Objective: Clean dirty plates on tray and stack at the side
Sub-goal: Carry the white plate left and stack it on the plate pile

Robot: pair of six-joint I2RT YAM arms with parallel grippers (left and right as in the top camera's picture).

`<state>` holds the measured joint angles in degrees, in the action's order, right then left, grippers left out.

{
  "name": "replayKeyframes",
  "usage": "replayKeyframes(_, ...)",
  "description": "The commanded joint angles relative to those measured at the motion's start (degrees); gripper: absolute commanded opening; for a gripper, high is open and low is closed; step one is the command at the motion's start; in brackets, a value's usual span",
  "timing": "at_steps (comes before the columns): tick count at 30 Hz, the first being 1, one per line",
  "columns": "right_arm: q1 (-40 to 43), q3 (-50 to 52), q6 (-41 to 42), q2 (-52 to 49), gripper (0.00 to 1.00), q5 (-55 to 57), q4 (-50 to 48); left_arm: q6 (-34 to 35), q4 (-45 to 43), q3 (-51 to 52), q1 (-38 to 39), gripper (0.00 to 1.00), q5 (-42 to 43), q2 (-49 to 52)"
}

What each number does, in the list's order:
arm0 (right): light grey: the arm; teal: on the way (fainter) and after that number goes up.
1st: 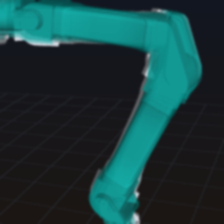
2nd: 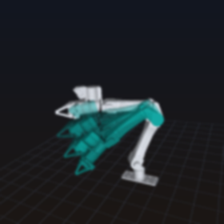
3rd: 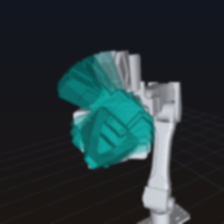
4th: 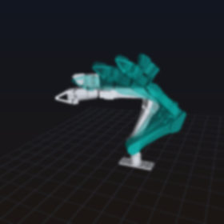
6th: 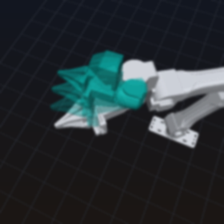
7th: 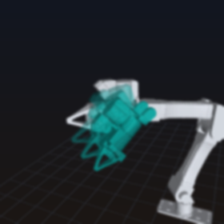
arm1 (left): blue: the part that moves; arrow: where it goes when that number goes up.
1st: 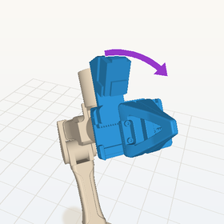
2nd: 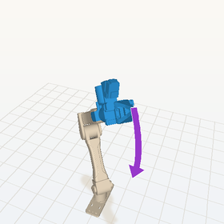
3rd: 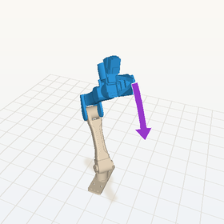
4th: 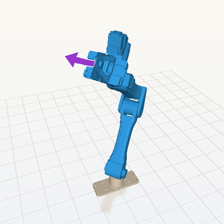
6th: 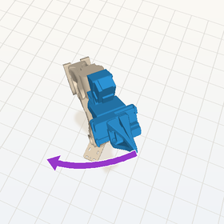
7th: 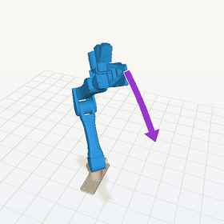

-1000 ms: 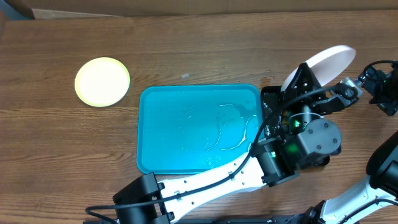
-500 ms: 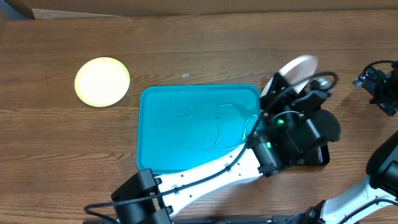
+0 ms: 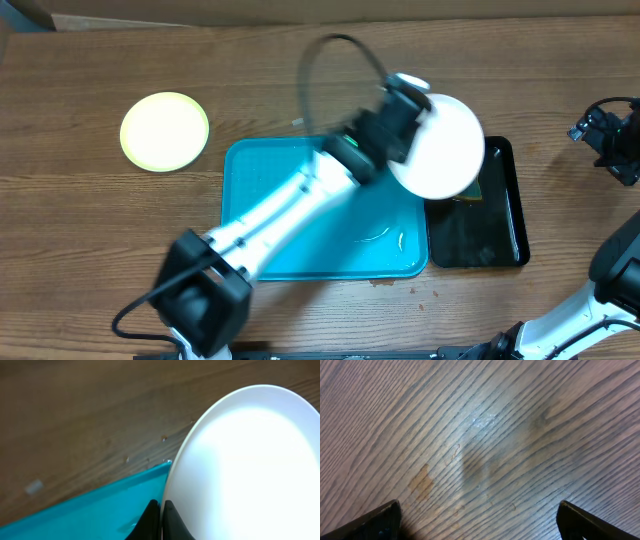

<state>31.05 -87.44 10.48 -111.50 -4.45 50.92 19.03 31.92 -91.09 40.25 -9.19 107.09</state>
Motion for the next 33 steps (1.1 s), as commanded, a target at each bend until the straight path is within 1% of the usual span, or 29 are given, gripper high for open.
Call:
replayKeyframes(1, 0.00, -1.03, 0.02, 1.22, 1.00, 0.09, -0.33, 7.48, 2.80, -0.57, -11.08, 0.04, 24.17, -2.84)
replayKeyframes(2, 0.00, -1.03, 0.02, 1.25, 1.00, 0.09, -0.33, 8.00, 4.61, -0.57, -14.97, 0.04, 27.06, -2.84)
replayKeyframes(4, 0.00, -1.03, 0.02, 1.22, 1.00, 0.09, -0.33, 8.04, 7.85, -0.57, -21.55, 0.04, 29.57, -2.84)
replayKeyframes(10, 0.00, -1.03, 0.02, 1.25, 1.00, 0.09, -0.33, 7.98, 17.97, -0.52, -41.13, 0.04, 29.75, -2.84)
replayKeyframes(14, 0.00, -1.03, 0.02, 1.22, 1.00, 0.09, -0.33, 7.02, 20.39, 0.11, -52.61, 0.04, 27.74, -2.84)
replayKeyframes(18, 0.00, -1.03, 0.02, 1.22, 1.00, 0.09, -0.33, 6.71, 20.09, 0.74, -61.48, 0.04, 21.03, -2.51)
replayKeyframes(21, 0.00, -1.03, 0.02, 1.22, 1.00, 0.09, -0.33, 6.58, 19.85, 0.90, -65.53, 0.04, 17.94, -2.19)
replayKeyframes(24, 0.00, -1.03, 0.02, 1.25, 1.00, 0.09, -0.33, 4.90, 18.25, 1.11, -67.25, 0.04, 15.87, -1.92)
replayKeyframes(27, 0.00, -1.03, 0.02, 1.22, 1.00, 0.09, -0.33, 3.15, 16.63, 1.16, -67.28, 0.04, 13.92, -1.36)
replayKeyframes(33, 0.00, -1.03, 0.02, 1.25, 1.00, 0.09, -0.33, 3.28, 15.52, 1.38, -66.86, 0.04, 8.90, 0.76)
